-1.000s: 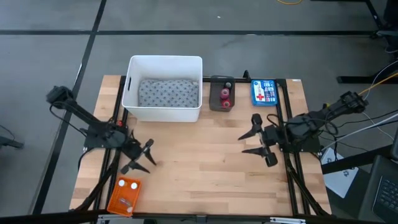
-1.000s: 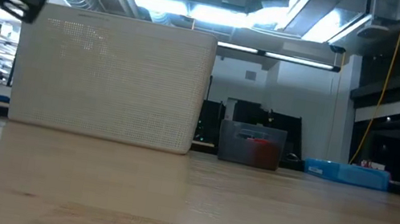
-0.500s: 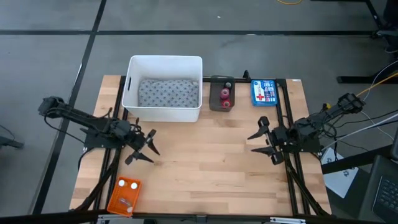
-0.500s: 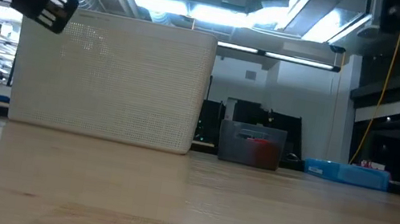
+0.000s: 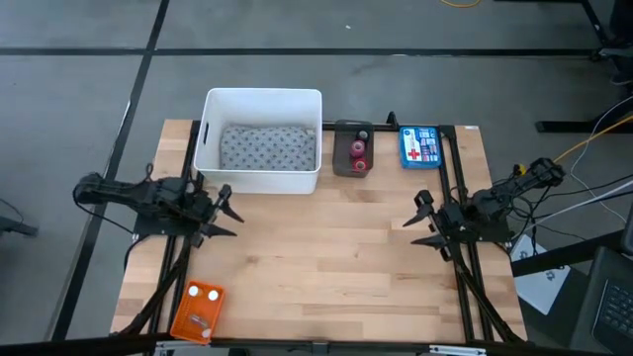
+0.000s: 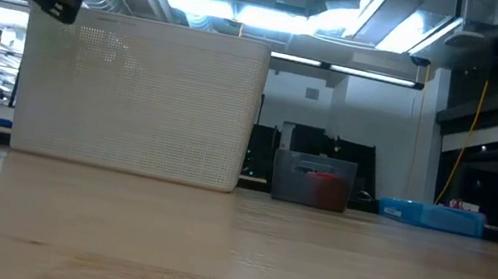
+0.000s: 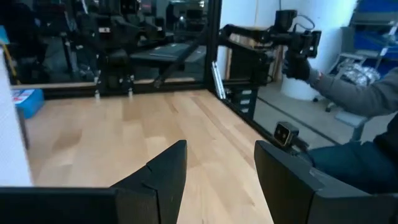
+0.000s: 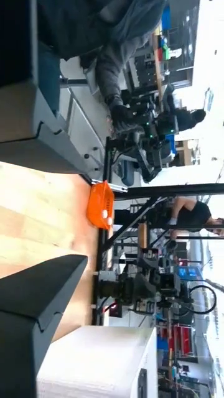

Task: Pick & place medical supplies in basket/bin
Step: Return to Home Position

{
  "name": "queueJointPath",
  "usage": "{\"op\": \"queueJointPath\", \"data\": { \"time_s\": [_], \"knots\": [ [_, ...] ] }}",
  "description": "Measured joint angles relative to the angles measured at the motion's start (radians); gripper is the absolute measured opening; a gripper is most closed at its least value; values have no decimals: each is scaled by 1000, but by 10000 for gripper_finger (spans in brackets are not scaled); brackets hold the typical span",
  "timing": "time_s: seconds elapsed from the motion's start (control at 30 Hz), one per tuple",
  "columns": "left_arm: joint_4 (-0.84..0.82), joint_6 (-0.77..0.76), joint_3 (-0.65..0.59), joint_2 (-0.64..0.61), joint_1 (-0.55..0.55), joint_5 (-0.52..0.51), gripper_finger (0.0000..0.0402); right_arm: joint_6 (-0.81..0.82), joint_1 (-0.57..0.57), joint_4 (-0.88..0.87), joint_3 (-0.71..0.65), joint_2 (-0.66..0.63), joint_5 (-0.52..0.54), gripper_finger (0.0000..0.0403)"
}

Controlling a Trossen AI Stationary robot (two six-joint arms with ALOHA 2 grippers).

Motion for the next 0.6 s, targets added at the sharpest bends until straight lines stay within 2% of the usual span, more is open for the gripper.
{"op": "queueJointPath", "data": {
  "time_s": [0.2,0.43,0.6],
  "knots": [
    [-197,-27,-2,-156,7,6,187,24,0,-97,0,-42,49,224],
    [-136,-8,-48,-157,7,-26,187,23,0,-140,-30,-66,55,224],
    [-127,8,-53,-153,7,-59,187,24,-1,-137,-89,-80,139,224]
  ]
}}
